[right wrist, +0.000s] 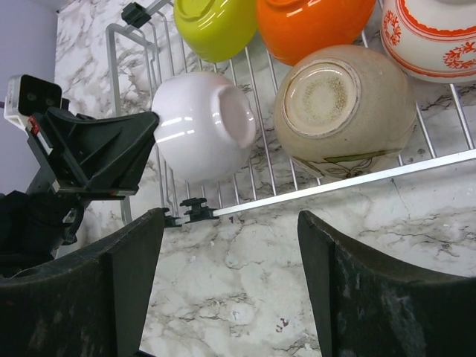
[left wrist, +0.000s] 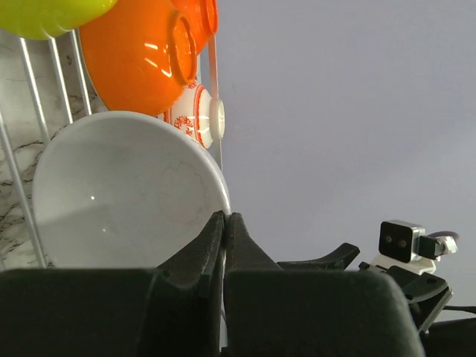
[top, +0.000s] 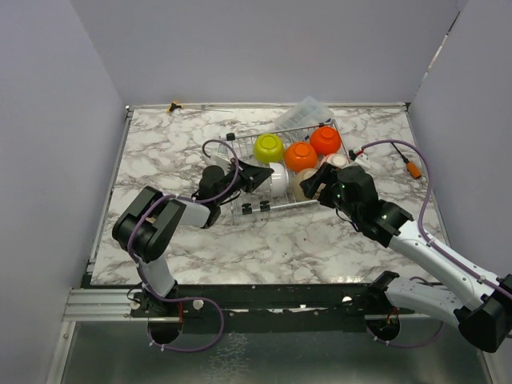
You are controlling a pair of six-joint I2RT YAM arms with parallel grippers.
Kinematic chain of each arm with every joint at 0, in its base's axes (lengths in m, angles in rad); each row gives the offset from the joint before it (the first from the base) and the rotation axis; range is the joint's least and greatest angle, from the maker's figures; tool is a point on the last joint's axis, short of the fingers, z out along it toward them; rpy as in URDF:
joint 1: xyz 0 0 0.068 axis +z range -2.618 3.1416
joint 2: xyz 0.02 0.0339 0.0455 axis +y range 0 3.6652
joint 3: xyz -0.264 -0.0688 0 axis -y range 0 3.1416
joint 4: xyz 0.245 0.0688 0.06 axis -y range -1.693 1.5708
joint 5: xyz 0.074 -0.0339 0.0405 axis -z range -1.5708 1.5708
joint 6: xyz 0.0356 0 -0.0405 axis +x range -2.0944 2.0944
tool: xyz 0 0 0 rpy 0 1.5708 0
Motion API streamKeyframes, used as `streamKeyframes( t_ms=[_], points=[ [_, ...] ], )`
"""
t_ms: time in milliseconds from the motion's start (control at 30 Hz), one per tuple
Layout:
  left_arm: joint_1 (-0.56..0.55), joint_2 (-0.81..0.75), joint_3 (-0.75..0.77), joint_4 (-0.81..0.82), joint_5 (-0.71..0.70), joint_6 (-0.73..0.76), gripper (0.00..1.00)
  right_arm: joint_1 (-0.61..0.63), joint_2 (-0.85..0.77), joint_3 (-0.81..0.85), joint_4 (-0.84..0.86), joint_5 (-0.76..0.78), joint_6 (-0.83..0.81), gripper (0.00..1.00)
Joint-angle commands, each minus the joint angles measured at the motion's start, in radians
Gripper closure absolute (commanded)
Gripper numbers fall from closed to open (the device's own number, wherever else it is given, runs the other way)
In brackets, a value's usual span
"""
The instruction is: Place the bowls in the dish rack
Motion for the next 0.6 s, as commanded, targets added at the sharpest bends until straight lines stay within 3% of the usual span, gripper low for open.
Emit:
streamKeyframes(
  t_ms=[0,133,400,567],
  points=[
    [0.030,-0.024,-0.075,0.056,-0.026,-0.045,1.00,-0.003,0.000,-0.013,-0.020,0.002,0.014,0.23],
    [0.055,-0.052,-0.106,0.049,-0.033,-0.036,0.98,-0.003,0.004,-0.012,-0.018,-0.002,0.015,0.23],
    [0.092,-0.097,-0.115,-0.084,-0.037,0.013,0.78,-0.003,0.019,-0.009,-0.011,-0.010,0.014,0.23],
    [0.116,-0.140,-0.077,-0.287,-0.052,0.043,0.62,-0.003,0.020,-0.010,-0.009,-0.012,0.014,0.23]
  ],
)
